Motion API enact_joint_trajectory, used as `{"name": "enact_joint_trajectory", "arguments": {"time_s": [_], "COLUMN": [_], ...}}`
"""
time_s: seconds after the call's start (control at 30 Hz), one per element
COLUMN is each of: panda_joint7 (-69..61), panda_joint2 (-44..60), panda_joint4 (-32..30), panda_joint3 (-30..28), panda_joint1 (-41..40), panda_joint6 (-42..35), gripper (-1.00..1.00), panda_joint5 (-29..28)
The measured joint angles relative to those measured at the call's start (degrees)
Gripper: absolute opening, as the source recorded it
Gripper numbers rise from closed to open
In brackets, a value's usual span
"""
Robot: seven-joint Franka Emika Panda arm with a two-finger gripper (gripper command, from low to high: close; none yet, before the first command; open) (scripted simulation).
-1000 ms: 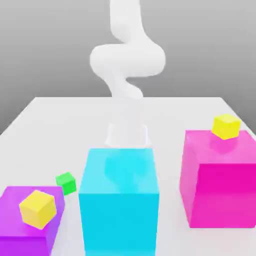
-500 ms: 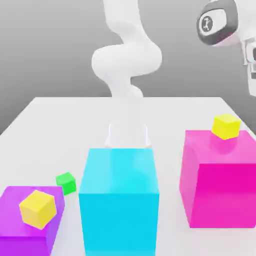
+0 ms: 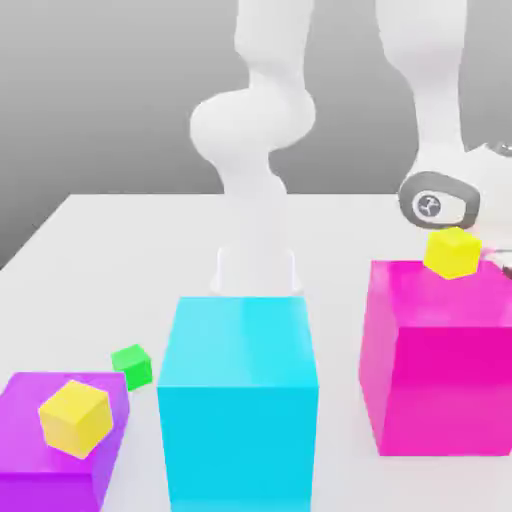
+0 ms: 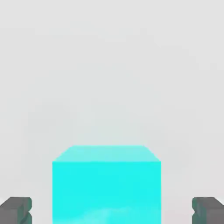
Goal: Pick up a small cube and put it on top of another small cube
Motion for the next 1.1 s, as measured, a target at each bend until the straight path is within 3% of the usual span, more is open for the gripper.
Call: {"name": "enact_joint_trajectory", "arguments": {"time_s": [0.2,0.33,0.5,1.0,1.1], "panda_joint7": [0.3,-3.1,-7.9,-7.2,-4.4], "panda_joint2": [0.4,-6.4,-16.0,-44.5,-46.3], "panda_joint4": [0.1,-1.2,0.7,10.9,8.3], "panda_joint3": [-0.3,2.9,4.8,-1.5,-3.7], "panda_joint1": [0.3,-2.0,-1.5,-6.5,-9.3], "panda_joint6": [0.2,-5.3,-14.8,-52.0,-53.9], "gripper": [-1.00,-1.00,-1.00,-1.00,-1.00], "panda_joint5": [-0.3,4.2,7.9,10.3,11.4]}}
